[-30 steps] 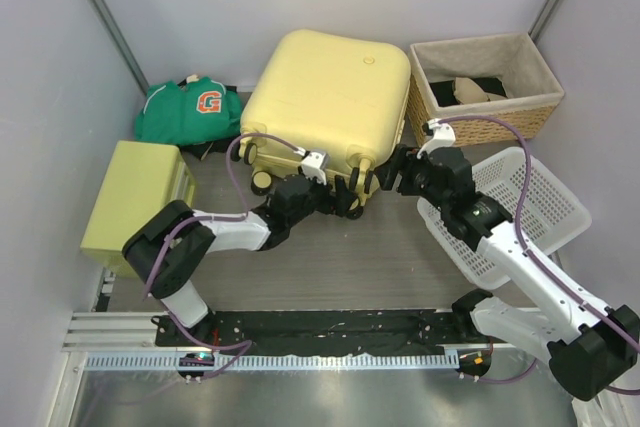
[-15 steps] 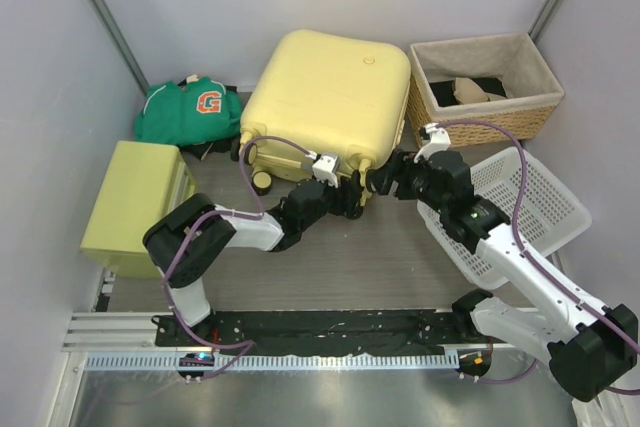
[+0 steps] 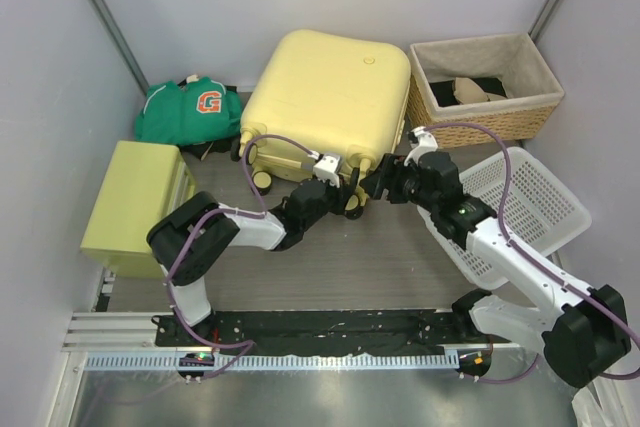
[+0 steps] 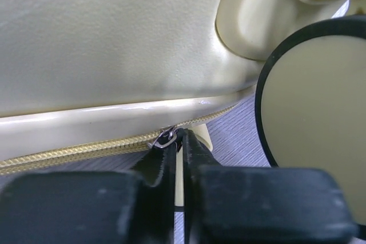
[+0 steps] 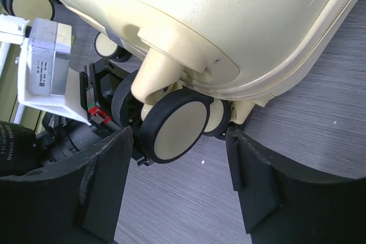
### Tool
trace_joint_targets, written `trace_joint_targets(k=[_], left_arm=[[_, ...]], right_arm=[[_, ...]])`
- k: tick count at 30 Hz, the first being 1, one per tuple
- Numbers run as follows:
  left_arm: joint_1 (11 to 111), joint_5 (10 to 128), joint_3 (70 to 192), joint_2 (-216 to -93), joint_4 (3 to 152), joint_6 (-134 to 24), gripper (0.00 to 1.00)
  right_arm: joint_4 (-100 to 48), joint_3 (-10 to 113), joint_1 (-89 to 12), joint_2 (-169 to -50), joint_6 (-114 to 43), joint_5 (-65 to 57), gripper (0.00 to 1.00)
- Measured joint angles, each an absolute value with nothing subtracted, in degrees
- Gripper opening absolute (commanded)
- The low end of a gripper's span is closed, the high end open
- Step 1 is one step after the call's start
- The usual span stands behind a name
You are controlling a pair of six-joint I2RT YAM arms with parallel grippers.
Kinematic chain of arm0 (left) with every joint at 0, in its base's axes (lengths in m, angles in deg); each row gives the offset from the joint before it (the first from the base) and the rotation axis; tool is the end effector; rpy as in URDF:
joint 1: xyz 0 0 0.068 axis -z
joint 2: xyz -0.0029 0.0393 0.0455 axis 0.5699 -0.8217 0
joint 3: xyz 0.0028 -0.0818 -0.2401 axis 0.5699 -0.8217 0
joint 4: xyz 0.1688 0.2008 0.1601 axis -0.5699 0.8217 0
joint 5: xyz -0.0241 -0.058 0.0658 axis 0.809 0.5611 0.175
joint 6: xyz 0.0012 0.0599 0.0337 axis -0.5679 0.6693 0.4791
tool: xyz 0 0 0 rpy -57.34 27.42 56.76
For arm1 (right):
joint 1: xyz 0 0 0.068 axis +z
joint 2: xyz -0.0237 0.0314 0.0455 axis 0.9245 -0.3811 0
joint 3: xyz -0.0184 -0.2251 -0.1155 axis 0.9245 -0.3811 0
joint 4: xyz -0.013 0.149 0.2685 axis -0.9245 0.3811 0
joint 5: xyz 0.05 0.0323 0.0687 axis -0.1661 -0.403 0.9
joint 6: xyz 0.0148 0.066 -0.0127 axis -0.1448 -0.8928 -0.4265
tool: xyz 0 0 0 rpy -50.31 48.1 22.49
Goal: Open, take out, and arrange the luggage
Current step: Unzip the luggage at the center of the board.
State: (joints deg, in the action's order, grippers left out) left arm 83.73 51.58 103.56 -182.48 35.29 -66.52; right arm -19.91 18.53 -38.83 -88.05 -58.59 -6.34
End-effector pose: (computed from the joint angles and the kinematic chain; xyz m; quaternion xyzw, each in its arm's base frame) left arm 0.2728 -0.3000 0.1024 0.1256 0.7776 -0.3101 0.5323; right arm 0.2723 0.1557 0.2420 -0.0199 0.8368 0.3019 0.4564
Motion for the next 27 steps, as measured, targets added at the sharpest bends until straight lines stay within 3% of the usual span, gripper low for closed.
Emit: trace_joint_targets(k=[3, 6, 7, 13, 18, 27], left_arm=[[83.7, 52.0, 103.6, -182.5, 35.3, -65.6, 0.00], [83.7, 52.7, 103.5, -182.5, 35.2, -64.6, 0.00], [83.7, 53.1, 103.3, -182.5, 35.0, -64.1, 0.00], [83.9, 54.0, 101.9, -182.5, 32.5, -60.4, 0.00], [85.0, 51.8, 100.3, -182.5, 29.7, -57.4, 0.00], [88.5, 43.4, 98.3, -182.8, 25.9, -51.9, 0.00]], right_arm=[[-20.6, 18.5, -38.8, -89.4, -58.6, -6.3, 0.61], [-21.3, 18.5, -38.8, -90.8, -58.6, -5.8, 0.46], [-21.7, 18.6, -38.8, -91.2, -58.7, -5.4, 0.37], [-22.3, 19.2, -38.5, -92.2, -59.0, -3.3, 0.10], [-21.7, 20.1, -38.5, -93.3, -59.1, -2.1, 0.02], [-21.5, 22.2, -36.5, -97.0, -60.6, -1.1, 0.01]])
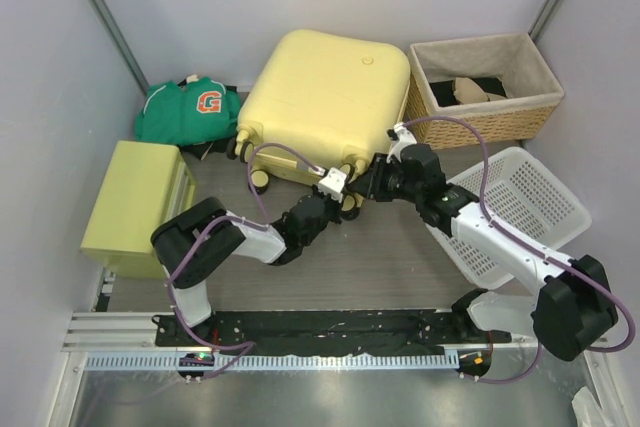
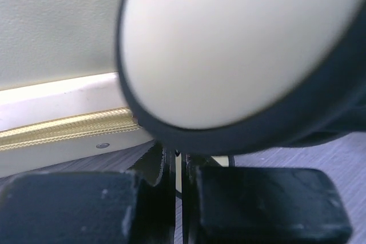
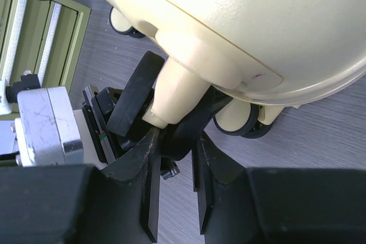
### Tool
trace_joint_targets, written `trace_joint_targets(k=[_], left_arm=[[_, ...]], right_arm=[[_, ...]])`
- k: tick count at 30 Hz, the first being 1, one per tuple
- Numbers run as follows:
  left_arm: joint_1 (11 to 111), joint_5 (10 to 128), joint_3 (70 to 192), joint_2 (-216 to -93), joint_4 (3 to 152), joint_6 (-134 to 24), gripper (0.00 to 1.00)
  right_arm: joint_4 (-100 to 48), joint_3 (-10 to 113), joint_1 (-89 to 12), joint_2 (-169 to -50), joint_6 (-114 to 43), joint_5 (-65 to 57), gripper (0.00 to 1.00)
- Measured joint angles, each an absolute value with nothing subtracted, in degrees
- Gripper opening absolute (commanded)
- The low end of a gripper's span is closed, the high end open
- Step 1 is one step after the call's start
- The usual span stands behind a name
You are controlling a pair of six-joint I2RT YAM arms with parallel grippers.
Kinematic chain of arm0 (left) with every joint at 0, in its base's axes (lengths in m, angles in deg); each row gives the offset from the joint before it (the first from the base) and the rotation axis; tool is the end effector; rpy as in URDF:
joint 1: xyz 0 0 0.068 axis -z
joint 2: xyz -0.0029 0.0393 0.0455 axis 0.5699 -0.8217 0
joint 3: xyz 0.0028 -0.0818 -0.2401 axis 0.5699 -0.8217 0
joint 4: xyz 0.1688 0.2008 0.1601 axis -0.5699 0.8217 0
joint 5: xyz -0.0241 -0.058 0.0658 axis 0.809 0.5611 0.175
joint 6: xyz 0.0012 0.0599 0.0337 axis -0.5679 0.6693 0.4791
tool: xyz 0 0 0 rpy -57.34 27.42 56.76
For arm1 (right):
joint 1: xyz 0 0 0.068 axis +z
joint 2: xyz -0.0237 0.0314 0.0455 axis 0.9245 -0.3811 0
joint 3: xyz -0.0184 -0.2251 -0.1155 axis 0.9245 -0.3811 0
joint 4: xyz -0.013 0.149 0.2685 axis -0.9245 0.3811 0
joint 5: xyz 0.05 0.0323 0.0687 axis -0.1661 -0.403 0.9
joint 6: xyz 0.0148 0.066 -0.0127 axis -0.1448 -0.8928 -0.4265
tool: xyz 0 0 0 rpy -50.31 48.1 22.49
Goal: Open, take out, and arrange the luggage
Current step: Unzip the luggage at the center of the board.
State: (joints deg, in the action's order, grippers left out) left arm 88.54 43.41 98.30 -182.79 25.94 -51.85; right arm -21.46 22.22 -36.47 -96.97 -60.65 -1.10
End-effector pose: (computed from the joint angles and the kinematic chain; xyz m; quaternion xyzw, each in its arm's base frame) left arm 0.2406 -0.3005 0.0918 0.2012 0.7384 -0.2287 0.6017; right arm 0.2853 0.1845 0.2243 -0.0444 0.8511 0.3382 0.3990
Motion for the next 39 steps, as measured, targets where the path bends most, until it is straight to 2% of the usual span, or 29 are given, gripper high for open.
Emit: trace_joint_targets(k=[16, 19, 20, 22, 23, 26, 31, 34, 39], left_arm=[[90.4, 35.3, 95.9, -182.8, 22.7, -48.4, 0.00], [90.9, 34.7, 96.0, -182.8, 22.7, -48.2, 0.00], [91.2, 34.4, 96.1, -182.9, 22.7, -48.2, 0.00], [91.6, 34.3, 96.4, -183.1, 22.8, -48.5, 0.00], [91.8, 34.3, 96.6, -183.3, 22.8, -48.7, 0.00], [92.7, 35.5, 97.3, -183.6, 23.0, -49.6, 0.00], [94.6, 38.1, 98.1, -183.7, 23.6, -51.7, 0.00], [95.2, 39.5, 98.7, -184.1, 23.9, -52.2, 0.00], [95.7, 40.7, 99.2, -184.4, 24.0, -53.2, 0.00]], right_arm=[[-20.1, 26.1, -31.5, -101.3, -63.1, -4.3, 0.02], [-18.7, 26.8, -31.2, -101.1, -62.6, -5.3, 0.17], [-17.9, 27.1, -31.0, -100.8, -62.4, -6.0, 0.27], [-16.7, 27.3, -30.3, -100.0, -61.9, -8.2, 0.38], [-16.1, 27.4, -30.0, -99.5, -61.7, -9.4, 0.49], [-13.7, 27.4, -29.0, -96.9, -59.9, -15.5, 0.61], [-8.4, 25.9, -28.8, -89.5, -57.5, -24.4, 0.65], [-8.3, 25.5, -28.9, -85.7, -57.1, -28.4, 0.62], [-8.9, 25.5, -28.9, -86.5, -56.2, -29.6, 0.56]])
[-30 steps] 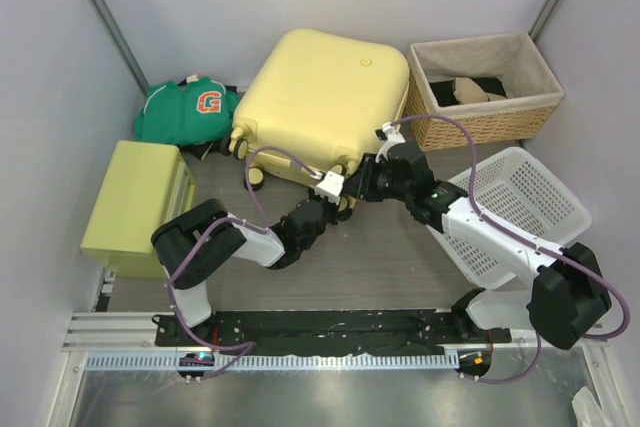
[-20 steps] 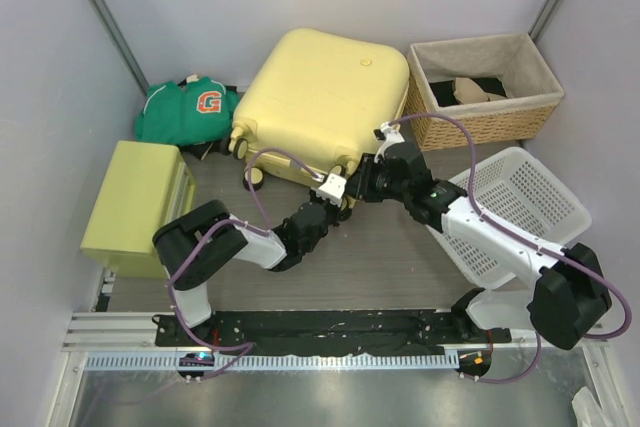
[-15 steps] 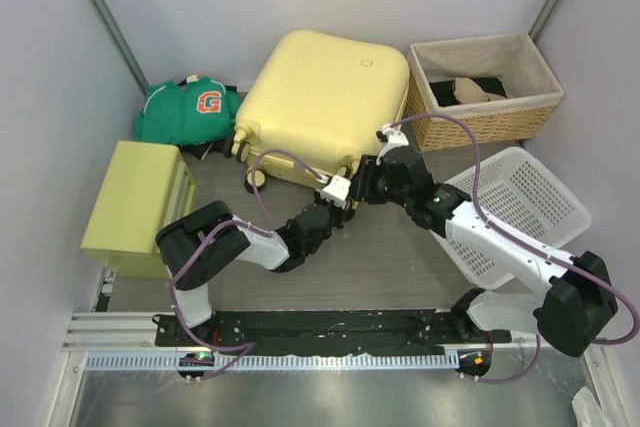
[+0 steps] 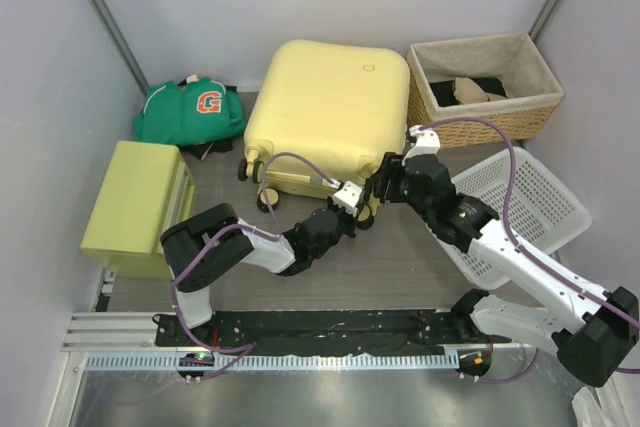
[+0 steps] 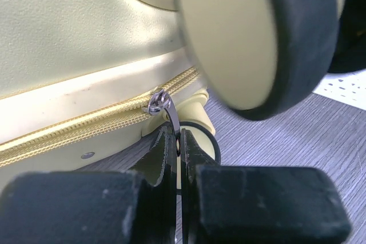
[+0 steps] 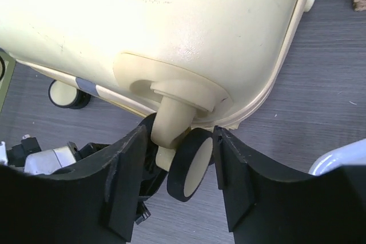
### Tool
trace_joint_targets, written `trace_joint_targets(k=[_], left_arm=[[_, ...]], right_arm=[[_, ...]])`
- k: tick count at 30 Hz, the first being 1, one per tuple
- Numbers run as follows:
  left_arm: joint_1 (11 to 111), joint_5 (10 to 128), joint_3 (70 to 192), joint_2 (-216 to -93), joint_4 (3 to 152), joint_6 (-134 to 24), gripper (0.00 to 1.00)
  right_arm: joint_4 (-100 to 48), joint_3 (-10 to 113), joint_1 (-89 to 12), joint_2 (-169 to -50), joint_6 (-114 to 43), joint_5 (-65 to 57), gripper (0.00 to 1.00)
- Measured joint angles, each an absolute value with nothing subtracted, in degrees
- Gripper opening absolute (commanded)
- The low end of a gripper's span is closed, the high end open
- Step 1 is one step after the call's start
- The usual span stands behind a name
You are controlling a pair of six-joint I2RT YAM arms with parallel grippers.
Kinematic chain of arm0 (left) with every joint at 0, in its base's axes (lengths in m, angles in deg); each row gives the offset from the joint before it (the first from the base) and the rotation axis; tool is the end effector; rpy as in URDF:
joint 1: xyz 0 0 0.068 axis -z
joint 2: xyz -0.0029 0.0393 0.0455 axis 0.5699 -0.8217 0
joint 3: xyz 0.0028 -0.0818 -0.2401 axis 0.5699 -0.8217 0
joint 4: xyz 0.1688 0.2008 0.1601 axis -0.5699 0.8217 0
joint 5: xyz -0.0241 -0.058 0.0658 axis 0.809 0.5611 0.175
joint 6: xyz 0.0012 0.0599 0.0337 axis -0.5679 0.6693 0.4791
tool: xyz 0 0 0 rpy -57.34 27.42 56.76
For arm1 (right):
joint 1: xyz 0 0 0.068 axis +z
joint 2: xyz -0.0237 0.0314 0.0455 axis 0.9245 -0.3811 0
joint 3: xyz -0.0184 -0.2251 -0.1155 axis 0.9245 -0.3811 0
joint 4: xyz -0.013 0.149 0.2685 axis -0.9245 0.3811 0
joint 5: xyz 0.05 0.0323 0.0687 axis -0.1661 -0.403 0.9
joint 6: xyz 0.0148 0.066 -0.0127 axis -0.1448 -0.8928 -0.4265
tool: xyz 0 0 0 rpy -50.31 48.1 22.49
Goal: Open, take out, and arrange the luggage
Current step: Unzip the luggage at the center of the board.
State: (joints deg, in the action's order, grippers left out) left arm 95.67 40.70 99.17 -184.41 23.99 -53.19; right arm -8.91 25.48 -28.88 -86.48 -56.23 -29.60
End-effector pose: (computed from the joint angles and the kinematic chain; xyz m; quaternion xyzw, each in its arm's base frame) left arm 0.2052 -0.3296 0.0905 0.2193 0.7256 -0.2620 0.5973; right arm 0.2483 0.1773 0.2790 -0.0026 0.8430 0.1748 0.5087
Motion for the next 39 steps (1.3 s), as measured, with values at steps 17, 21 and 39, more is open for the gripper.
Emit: trace_joint_targets(k=[17, 21, 39], left_arm=[[98.7, 34.7, 99.2, -184.4, 23.8, -51.2, 0.00], [98.9, 31.1, 99.0, -184.3, 23.5, -50.0, 0.00], [105.2, 40.5, 96.5, -182.7, 21.9, -46.0, 0.00]], right_arm=[[-13.4, 25.4, -30.0, -92.5, -58.2, -26.5, 0.12], [-14.5, 27.2, -30.0, -95.7, -58.4, -25.1, 0.11], [-21.7, 37.6, -29.1, -110.5, -60.6, -11.0, 0.12]])
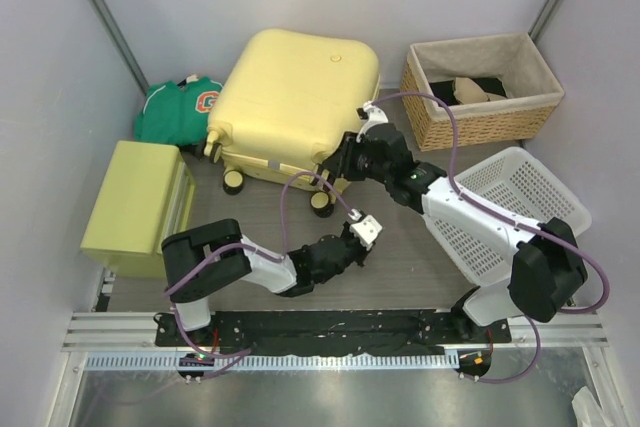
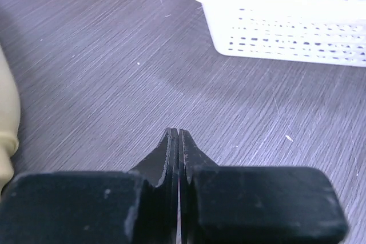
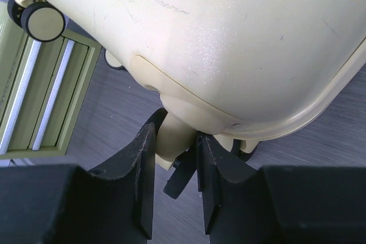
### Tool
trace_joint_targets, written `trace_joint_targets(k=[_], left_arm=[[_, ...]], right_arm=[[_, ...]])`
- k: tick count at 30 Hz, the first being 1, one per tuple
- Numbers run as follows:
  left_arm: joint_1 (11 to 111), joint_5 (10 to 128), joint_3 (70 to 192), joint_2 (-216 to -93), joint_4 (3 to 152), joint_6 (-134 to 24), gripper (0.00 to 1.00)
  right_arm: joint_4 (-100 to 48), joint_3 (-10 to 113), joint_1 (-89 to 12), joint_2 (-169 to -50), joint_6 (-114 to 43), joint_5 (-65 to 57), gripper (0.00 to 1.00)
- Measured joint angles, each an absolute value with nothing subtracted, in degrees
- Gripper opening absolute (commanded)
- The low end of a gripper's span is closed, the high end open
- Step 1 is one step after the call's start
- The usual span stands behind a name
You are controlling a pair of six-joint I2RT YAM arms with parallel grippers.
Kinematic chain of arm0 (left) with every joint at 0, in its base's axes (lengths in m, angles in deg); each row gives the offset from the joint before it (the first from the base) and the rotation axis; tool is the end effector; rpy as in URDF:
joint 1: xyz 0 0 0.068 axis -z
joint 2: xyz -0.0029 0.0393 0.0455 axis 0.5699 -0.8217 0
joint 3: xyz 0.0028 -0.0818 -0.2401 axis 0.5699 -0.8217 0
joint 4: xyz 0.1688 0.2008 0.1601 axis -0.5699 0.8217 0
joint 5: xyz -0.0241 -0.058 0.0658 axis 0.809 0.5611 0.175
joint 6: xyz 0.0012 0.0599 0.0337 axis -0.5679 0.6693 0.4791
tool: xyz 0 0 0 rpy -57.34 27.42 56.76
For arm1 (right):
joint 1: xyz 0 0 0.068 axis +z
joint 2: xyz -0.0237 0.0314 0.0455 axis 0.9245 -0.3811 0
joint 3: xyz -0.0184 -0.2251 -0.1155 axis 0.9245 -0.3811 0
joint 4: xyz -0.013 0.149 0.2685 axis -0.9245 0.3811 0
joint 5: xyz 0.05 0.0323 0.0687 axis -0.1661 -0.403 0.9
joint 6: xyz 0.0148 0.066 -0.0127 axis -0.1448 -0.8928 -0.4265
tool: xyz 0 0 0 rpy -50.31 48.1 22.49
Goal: Open, take out, and arrange the luggage
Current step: Unzip the luggage at the center of the board.
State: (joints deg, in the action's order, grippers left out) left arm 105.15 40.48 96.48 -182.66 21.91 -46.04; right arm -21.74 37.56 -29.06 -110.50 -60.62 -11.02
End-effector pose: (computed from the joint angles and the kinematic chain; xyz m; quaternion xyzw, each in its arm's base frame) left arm 0.1447 -0.3486 0.0918 0.3162 0.6822 -0.2781 0.5978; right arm 0.3123 0.2498 0.2518 -0.0545 0.8433 0.3129 0.4335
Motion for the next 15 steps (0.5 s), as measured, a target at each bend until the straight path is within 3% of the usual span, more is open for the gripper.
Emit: trace_joint_targets(k=[5, 6, 7, 8, 9, 10, 11, 14, 15], left_arm=[[104.7, 42.8, 96.5, -182.7, 22.6, -45.4, 0.02], [104.6, 42.8, 96.5, -182.6, 23.0, -45.4, 0.08], [104.5, 42.7, 96.5, -182.3, 23.7, -45.4, 0.17], [104.5, 42.5, 96.5, -182.0, 24.2, -45.4, 0.35], [104.4, 42.4, 96.5, -181.1, 25.3, -45.4, 0.43], [104.3, 42.2, 96.5, -179.8, 26.8, -45.3, 0.53], [104.3, 42.1, 96.5, -178.0, 28.3, -45.4, 0.71], [103.8, 41.9, 96.6, -171.0, 33.4, -45.3, 0.91], [103.6, 41.8, 96.6, -166.9, 35.9, -45.4, 0.93]], right_arm=[[-21.9, 37.5, -28.7, -110.4, -60.6, -9.0, 0.25], [-21.8, 37.4, -28.7, -110.3, -60.5, -9.1, 0.34], [-21.7, 37.3, -28.7, -110.0, -60.3, -9.5, 0.40], [-21.6, 37.2, -28.6, -109.7, -60.1, -9.6, 0.45], [-21.5, 37.0, -28.6, -109.3, -59.8, -9.8, 0.56], [-21.1, 36.8, -28.6, -108.7, -58.9, -9.6, 0.62], [-19.7, 36.5, -28.6, -107.5, -57.5, -9.1, 0.67], [-15.2, 35.9, -29.0, -103.7, -55.5, -8.7, 0.76], [-14.0, 35.9, -29.4, -102.2, -54.8, -8.7, 0.79]])
